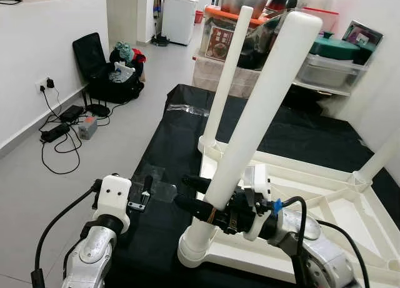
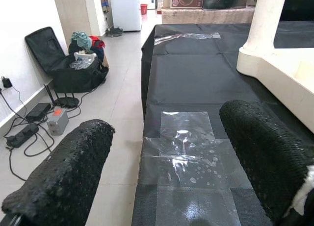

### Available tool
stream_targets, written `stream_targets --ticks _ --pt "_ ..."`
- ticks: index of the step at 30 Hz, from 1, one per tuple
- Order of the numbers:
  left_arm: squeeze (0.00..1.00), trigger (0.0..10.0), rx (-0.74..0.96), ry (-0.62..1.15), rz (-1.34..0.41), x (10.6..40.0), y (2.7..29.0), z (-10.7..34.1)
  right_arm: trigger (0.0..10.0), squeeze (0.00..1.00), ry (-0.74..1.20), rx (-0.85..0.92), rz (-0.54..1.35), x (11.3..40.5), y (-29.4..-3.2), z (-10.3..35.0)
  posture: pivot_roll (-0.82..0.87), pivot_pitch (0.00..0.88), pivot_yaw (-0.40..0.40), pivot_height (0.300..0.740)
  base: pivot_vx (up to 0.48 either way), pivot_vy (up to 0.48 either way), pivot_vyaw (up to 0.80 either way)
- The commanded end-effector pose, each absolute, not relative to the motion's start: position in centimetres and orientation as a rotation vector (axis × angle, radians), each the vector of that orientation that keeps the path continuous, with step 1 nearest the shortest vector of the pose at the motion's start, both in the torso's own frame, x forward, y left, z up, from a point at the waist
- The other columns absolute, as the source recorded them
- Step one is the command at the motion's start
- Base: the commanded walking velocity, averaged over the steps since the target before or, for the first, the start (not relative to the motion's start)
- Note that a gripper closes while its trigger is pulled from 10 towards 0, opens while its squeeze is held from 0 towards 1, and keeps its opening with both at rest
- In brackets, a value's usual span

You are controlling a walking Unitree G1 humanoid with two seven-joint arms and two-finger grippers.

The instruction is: Building children table

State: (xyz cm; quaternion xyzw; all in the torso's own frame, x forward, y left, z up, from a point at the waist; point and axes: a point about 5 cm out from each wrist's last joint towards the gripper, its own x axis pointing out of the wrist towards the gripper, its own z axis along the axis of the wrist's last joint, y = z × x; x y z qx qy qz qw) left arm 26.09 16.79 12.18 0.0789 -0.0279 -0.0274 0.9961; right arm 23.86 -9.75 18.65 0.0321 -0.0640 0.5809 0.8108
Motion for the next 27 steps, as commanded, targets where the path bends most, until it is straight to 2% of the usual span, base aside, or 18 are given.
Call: stream_targets --ticks 1,5,7,11,12,13,15,16,17,21,27 --pt "0.00 10.0 0.157 -0.044 -0.076 26.0 16.3 11.8 10.0 0.00 -0.017 0.044 1.218 24.0 -10.4 16.7 0.12 0.000 -0.186 0.740 0.000 0.000 0.00" --pt "0.00 10.0 0.157 -0.045 -0.074 26.0 16.3 11.8 10.0 0.00 -0.012 0.039 1.207 24.2 -10.4 16.6 0.12 0.000 -0.188 0.740 0.000 0.000 0.00" --pt "0.00 10.0 0.157 -0.046 -0.072 26.0 16.3 11.9 10.0 0.00 0.054 -0.047 1.127 25.0 -10.5 15.6 0.12 0.000 -0.188 0.740 0.000 0.000 0.00" --pt "0.00 10.0 0.156 -0.046 -0.071 26.0 16.3 11.9 10.0 0.00 0.086 -0.087 1.079 25.4 -10.6 15.1 0.12 0.000 -0.188 0.740 0.000 0.000 0.00" --pt "0.00 10.0 0.156 -0.045 -0.072 26.0 16.3 11.8 10.0 0.00 0.181 -0.076 0.821 27.5 -11.8 13.8 0.11 0.000 -0.189 0.740 0.000 0.000 0.00" --pt "0.00 10.0 0.156 -0.045 -0.072 26.0 16.3 11.8 10.0 0.00 0.181 -0.076 0.821 27.5 -11.8 13.8 0.11 0.000 -0.189 0.740 0.000 0.000 0.00" --pt "0.00 10.0 0.157 -0.042 -0.071 25.9 16.3 11.8 10.0 0.00 0.316 -0.079 0.431 29.4 -13.8 11.4 0.12 0.000 -0.186 0.740 0.000 0.000 0.00" --pt "0.00 10.0 0.157 -0.042 -0.071 25.9 16.3 11.8 10.0 0.00 0.316 -0.079 0.431 29.4 -13.8 11.4 0.12 0.000 -0.186 0.740 0.000 0.000 0.00" --pt "0.00 10.0 0.157 -0.041 -0.071 25.9 16.3 11.7 10.0 0.00 0.353 -0.080 0.337 29.5 -14.0 10.6 0.12 0.000 -0.189 0.740 0.000 0.000 0.00" --pt "0.00 10.0 0.157 -0.040 -0.071 25.9 16.3 11.7 10.0 0.00 0.374 -0.078 0.272 29.3 -13.9 10.1 0.11 0.000 -0.189 0.740 0.000 0.000 0.00" --pt "0.00 10.0 0.158 -0.041 -0.062 25.9 16.5 11.8 10.0 0.00 0.402 0.014 0.071 29.4 -15.4 9.2 0.12 0.000 -0.192 0.740 0.000 0.000 0.00"
